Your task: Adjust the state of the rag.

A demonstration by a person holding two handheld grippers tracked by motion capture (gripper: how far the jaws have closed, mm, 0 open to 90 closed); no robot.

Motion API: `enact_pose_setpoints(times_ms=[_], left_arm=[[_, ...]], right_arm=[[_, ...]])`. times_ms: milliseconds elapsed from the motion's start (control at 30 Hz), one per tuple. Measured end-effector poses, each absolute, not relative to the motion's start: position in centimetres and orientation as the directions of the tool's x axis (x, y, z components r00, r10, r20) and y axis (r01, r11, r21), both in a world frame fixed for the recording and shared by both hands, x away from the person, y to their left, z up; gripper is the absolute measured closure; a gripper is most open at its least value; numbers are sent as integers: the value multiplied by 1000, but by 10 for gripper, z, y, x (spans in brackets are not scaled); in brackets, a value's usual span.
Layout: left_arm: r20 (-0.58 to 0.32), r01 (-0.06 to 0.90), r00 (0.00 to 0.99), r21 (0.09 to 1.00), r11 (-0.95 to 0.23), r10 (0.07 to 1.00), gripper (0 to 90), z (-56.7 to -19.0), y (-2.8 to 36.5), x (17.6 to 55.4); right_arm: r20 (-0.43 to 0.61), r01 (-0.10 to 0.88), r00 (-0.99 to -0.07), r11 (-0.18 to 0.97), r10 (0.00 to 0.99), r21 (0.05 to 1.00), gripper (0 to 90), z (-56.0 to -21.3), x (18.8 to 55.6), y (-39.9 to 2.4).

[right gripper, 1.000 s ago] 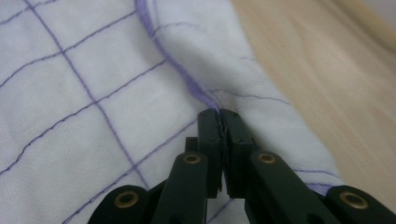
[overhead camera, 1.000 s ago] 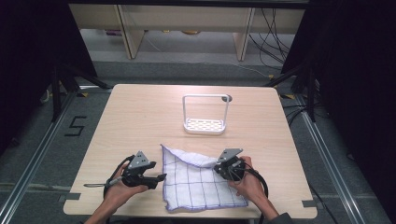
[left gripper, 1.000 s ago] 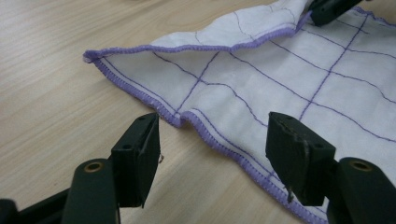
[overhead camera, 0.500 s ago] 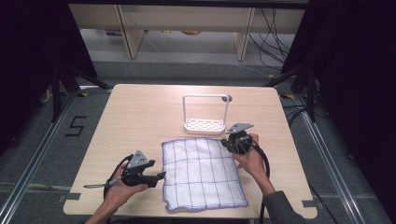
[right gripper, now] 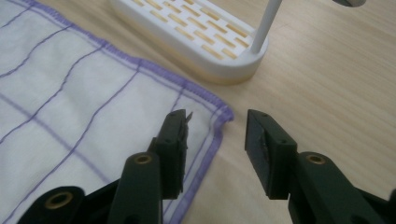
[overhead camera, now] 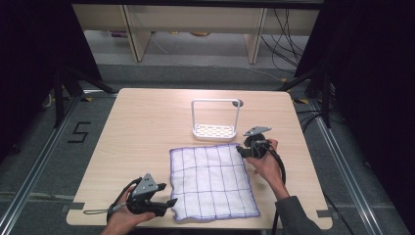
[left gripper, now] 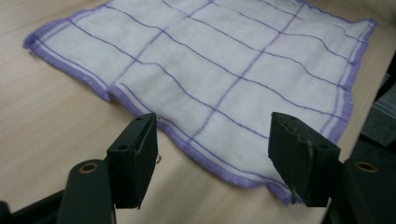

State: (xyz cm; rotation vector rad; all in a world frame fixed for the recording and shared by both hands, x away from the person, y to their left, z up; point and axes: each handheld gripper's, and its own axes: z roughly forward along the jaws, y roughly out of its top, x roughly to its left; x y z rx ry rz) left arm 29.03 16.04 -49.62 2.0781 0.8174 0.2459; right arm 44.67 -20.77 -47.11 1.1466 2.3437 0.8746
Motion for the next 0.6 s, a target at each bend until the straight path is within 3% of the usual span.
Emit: enact_pose_setpoints(times_ms=[67, 267, 333, 567, 600], left_arm=[[-132, 467, 760, 791, -394, 636, 343, -497, 158, 286], [-131, 425, 817, 794, -434, 561, 404, -500, 139, 270], [-133, 417, 830, 793, -444, 542, 422, -503, 131, 268], [-72, 369, 868, 755, -541, 492, 714, -517, 128, 272], [-65, 349, 882, 755, -554, 466, 714, -518, 130, 274]], right_arm=[[-73, 569, -601, 491, 796, 660, 537, -469, 435, -210], [-53, 558, -643, 515, 764, 650, 545, -472, 408, -217], [-3, 599, -642, 504, 767, 622, 532, -474, 396, -218], [-10, 574, -646, 495, 763, 653, 530, -475, 392, -220], [-15, 571, -647, 496, 763, 654, 530, -476, 392, -221]])
